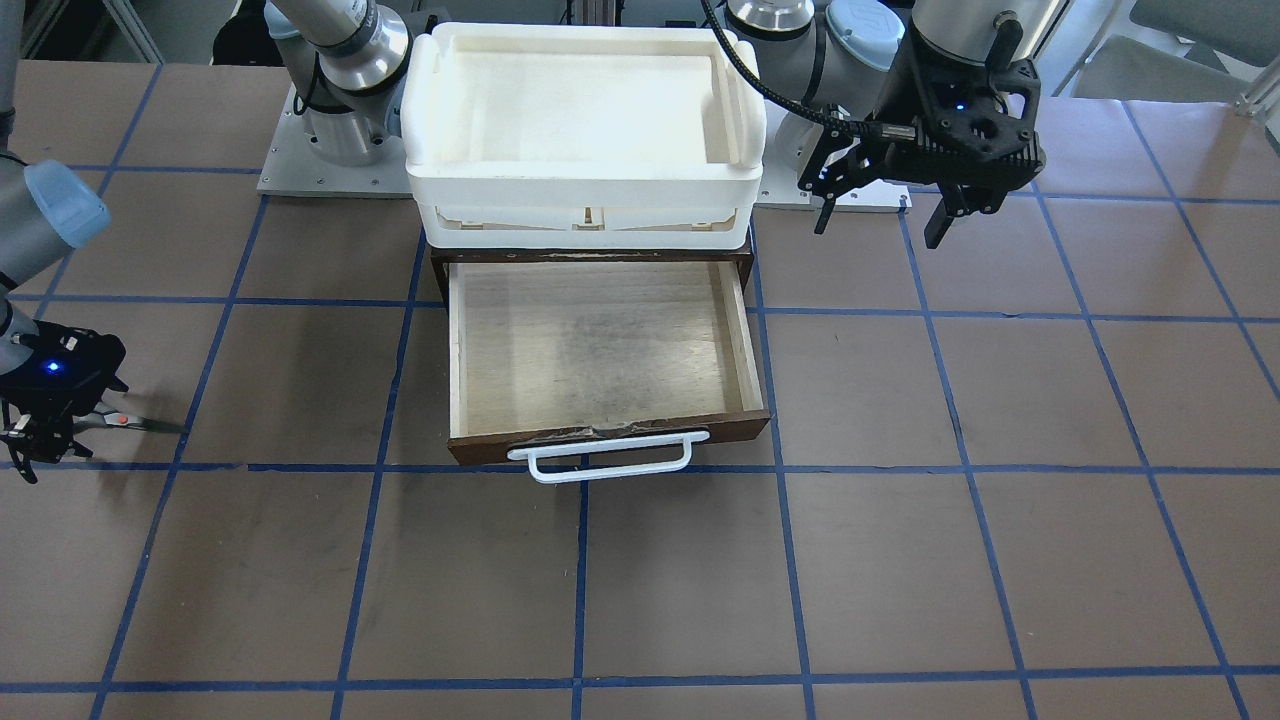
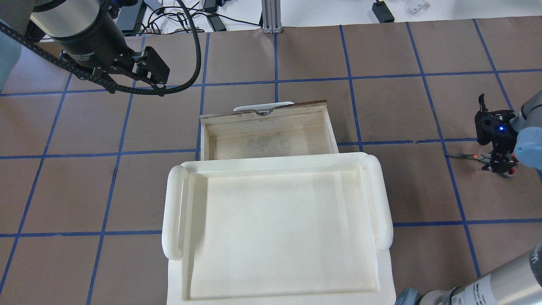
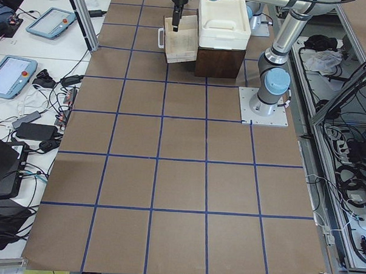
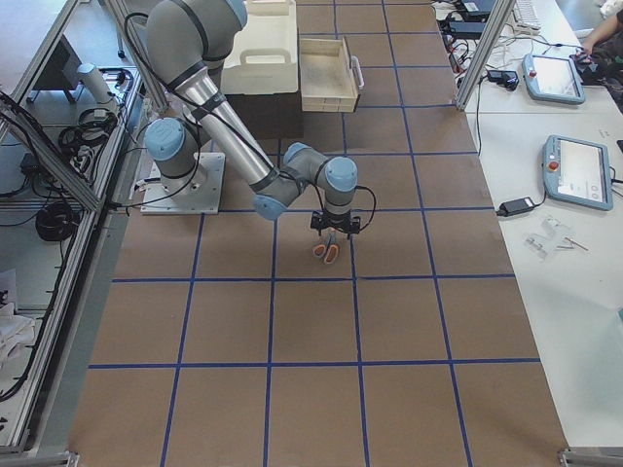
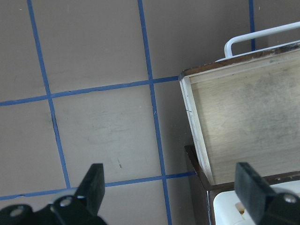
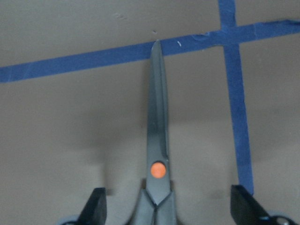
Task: Put scissors in drawer and close it
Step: 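Lower the right gripper and close it on the scissors' blades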
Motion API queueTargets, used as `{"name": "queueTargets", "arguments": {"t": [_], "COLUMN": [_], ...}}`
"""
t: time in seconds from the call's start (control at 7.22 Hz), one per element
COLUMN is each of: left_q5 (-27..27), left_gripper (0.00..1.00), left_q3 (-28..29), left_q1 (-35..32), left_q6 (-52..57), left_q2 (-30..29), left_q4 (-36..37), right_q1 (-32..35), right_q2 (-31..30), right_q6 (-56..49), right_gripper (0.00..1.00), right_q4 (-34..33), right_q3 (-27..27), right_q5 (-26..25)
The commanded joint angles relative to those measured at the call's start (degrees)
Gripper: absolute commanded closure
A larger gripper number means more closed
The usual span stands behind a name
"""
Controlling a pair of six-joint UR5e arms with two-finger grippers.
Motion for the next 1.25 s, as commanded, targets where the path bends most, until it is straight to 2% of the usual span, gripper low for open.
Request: {"name": "queueTargets", "arguments": {"t": [0.0, 0.14, 0.28, 0.55, 0.69, 1.11], "left_q5": [0.1, 0.1, 0.1, 0.1, 0.1, 0.1], "left_gripper": [0.00, 0.00, 0.00, 0.00, 0.00, 0.00], "left_q3": [0.0, -0.1, -0.1, -0.1, -0.1, -0.1], "left_q1": [0.0, 0.0, 0.0, 0.0, 0.0, 0.0], "left_q6": [0.0, 0.0, 0.0, 0.0, 0.0, 0.0], "left_q2": [0.0, 0.0, 0.0, 0.0, 0.0, 0.0], "left_q4": [0.0, 0.1, 0.0, 0.0, 0.0, 0.1], "right_q1": [0.1, 0.1, 0.0, 0.0, 0.0, 0.0], "right_q2": [0.1, 0.1, 0.0, -0.3, -0.3, -0.3], "right_q6": [-1.6, -1.7, -1.6, -1.0, -0.3, 0.1], "right_gripper": [0.32, 0.39, 0.40, 0.47, 0.59, 0.70], "right_q4": [-0.1, -0.1, -0.1, -0.1, -0.1, 0.1], "right_q3": [0.0, -0.1, -0.1, -0.1, -0.1, -0.1], "right_q5": [-0.3, -0.6, -0.7, -0.9, -1.0, -1.0]}}
